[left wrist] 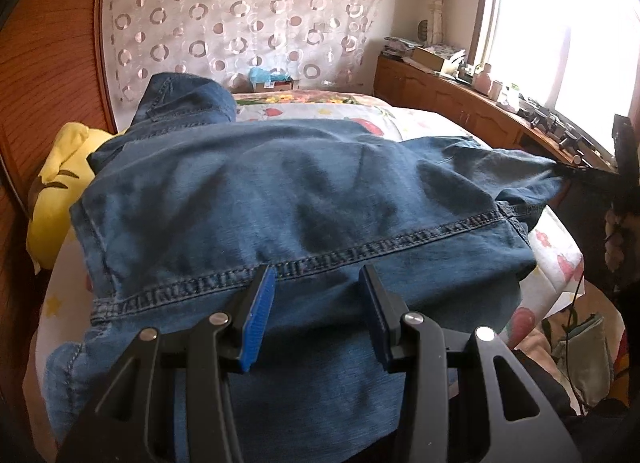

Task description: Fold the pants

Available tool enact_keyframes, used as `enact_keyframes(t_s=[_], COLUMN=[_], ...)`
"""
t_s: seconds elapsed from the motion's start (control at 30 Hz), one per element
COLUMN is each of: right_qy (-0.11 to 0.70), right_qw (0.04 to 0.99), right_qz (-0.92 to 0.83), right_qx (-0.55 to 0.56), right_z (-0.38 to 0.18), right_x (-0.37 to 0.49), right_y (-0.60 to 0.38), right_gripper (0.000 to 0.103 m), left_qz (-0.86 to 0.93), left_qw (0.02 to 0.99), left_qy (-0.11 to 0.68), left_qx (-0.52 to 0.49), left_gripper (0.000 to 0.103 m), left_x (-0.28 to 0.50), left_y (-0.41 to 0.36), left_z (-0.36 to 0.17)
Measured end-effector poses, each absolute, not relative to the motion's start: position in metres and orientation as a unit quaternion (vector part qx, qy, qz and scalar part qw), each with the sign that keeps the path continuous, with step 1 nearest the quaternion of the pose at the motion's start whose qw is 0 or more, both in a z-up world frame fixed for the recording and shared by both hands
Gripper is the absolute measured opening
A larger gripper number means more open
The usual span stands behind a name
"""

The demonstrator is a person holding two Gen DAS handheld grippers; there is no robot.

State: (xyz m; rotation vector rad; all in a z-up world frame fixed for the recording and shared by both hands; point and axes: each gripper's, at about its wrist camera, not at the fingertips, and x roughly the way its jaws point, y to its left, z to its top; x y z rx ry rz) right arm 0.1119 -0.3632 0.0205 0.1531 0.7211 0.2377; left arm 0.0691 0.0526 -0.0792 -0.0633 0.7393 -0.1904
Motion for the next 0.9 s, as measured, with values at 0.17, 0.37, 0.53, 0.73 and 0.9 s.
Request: enact_keyframes(t_s=[0.17, 0.37, 0.53, 0.73, 0.9], right_qy=[0.368, 0.368, 0.350, 0.312, 0.275], right_qw=[0.920, 0.920, 0.923, 0.932, 0.935], right_qz=[0.110, 0.117, 0.140, 0.176, 0.225], right_qx=[0.070, 0.072, 0.074, 0.047, 0.015], right_z=[0.010, 0.008, 0.024, 0.068, 0.114], right_x=[0.119, 0.119, 0.117, 0.112, 0.106], right_y=[-0.359, -0.358, -0.353, -0.322, -0.275], right_gripper=[0.002, 0.001, 0.001, 0.001, 0.001], left_qz=[-0.091, -0.090, -0.092, -0.085, -0.077], left_qw=[0.926, 0.926, 0.927, 0.934, 0.942], left_qy=[0.364, 0.365, 0.362, 0.346, 0.325], left_qx=[-0.035, -0.031, -0.031, -0.036, -0.034], left_gripper=[0.042, 0.042, 0.042, 0.042, 0.042], left_x=[0.069, 0.070, 0.069, 0.059, 0.048], left_y=[0.053, 0.053, 0.053, 0.057, 0.067], left_z=[-0.082, -0.081, -0.077, -0.064, -0.046])
